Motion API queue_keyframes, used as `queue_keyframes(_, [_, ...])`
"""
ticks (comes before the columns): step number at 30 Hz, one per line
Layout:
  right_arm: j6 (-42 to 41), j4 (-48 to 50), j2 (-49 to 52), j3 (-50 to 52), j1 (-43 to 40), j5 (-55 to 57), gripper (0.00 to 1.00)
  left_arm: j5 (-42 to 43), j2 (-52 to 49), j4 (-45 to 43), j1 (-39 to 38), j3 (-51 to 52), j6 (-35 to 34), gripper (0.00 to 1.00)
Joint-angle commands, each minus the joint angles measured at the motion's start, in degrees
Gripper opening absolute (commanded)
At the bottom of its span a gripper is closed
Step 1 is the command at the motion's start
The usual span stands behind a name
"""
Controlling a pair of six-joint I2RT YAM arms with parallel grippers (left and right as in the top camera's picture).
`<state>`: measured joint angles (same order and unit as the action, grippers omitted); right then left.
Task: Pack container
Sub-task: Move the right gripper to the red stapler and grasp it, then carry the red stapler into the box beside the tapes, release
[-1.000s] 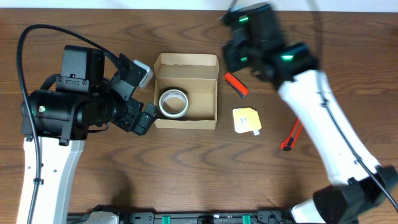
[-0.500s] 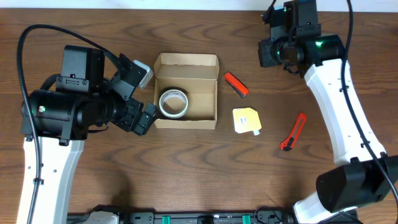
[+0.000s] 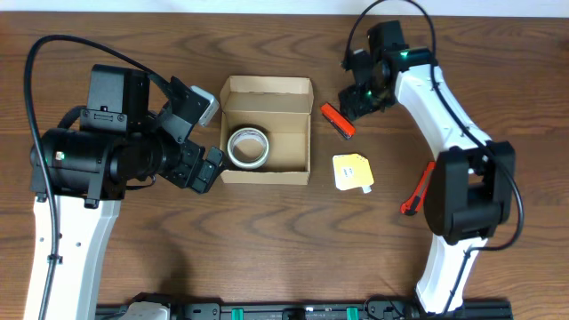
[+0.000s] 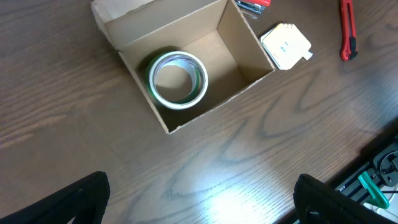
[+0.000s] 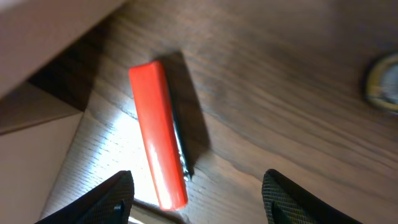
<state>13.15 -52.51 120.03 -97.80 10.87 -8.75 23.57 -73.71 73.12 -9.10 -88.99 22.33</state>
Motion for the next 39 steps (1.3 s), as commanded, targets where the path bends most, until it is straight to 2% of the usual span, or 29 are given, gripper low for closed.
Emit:
queue_keyframes(1, [5.03, 0.00, 2.29, 0.11, 1.49, -3.45, 0.68, -0.20, 0.07, 0.15, 0.09, -0.79, 0.37, 0.95])
queue_keyframes(10, [8.33, 1.31, 5.84, 0.15, 3.74, -1.62, 0.67, -0.22, 0.07, 0.15, 0.09, -0.79, 0.37, 0.95])
queue_keyframes(22, [7.61, 3.08, 9.94, 0.15, 4.83, 1.90, 0.53, -0.20, 0.07, 0.15, 0.09, -0.79, 0.37, 0.95])
queue_keyframes(25, [6.56, 3.28, 10.67, 0.15, 4.83, 2.71, 0.46, -0.22, 0.07, 0.15, 0.09, -0.79, 0.37, 0.95])
queue_keyframes(32, [4.33, 4.50, 10.78, 0.15, 5.03, 5.70, 0.15, -0.20, 0.07, 0.15, 0.09, -0.79, 0.37, 0.95])
queue_keyframes(39, [0.28, 2.25, 9.68, -2.23, 4.92, 5.73, 0.05, -0.20, 0.07, 0.15, 0.09, -0.79, 0.37, 0.95])
